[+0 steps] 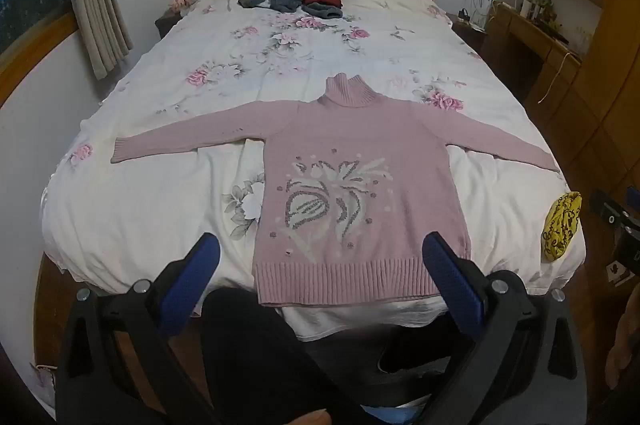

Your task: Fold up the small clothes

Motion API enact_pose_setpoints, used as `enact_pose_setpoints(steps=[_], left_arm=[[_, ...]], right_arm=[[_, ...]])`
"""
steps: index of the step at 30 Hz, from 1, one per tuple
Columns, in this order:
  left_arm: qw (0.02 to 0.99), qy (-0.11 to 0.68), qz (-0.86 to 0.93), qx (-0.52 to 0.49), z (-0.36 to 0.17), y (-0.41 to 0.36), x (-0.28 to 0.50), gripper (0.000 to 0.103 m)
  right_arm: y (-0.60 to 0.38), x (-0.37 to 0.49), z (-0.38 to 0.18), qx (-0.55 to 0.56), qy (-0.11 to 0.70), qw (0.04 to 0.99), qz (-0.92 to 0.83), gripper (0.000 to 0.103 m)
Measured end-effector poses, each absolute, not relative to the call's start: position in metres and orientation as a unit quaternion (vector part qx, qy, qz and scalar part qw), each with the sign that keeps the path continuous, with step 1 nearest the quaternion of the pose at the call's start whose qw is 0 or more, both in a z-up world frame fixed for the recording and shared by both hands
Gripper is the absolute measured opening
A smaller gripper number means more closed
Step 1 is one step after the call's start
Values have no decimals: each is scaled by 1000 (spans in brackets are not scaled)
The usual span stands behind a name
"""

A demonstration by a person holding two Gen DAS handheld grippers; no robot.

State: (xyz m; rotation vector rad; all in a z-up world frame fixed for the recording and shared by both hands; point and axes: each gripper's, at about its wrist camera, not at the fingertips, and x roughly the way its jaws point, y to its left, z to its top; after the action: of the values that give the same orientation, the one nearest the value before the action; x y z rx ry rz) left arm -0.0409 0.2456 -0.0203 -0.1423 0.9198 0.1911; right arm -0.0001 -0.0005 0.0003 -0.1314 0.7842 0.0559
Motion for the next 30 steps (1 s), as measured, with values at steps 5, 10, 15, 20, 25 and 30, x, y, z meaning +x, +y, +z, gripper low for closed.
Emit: enact_pose_setpoints(steps=[5,10,15,20,25,30], left_arm=[[887,447,93,-66,-19,247,-41,100],[887,447,96,-66,-20,244,-39,100],[887,447,95,-67,-21,245,-38,100],[887,446,96,-69,-19,246,-39,100],[889,442,97,-69,-19,249,-40,100],[891,437,100,-69,-16,248,-44,100]], right_arm=[[2,1,0,-73,384,920,26,99],[-1,2,1,-66,381,922,28,99],[1,2,6,-65,379,923,27,99],[1,2,6,-64,380,923,28,99],[1,1,5,-62,380,923,31,99],[5,-1,2,-62,378,923,33,99]])
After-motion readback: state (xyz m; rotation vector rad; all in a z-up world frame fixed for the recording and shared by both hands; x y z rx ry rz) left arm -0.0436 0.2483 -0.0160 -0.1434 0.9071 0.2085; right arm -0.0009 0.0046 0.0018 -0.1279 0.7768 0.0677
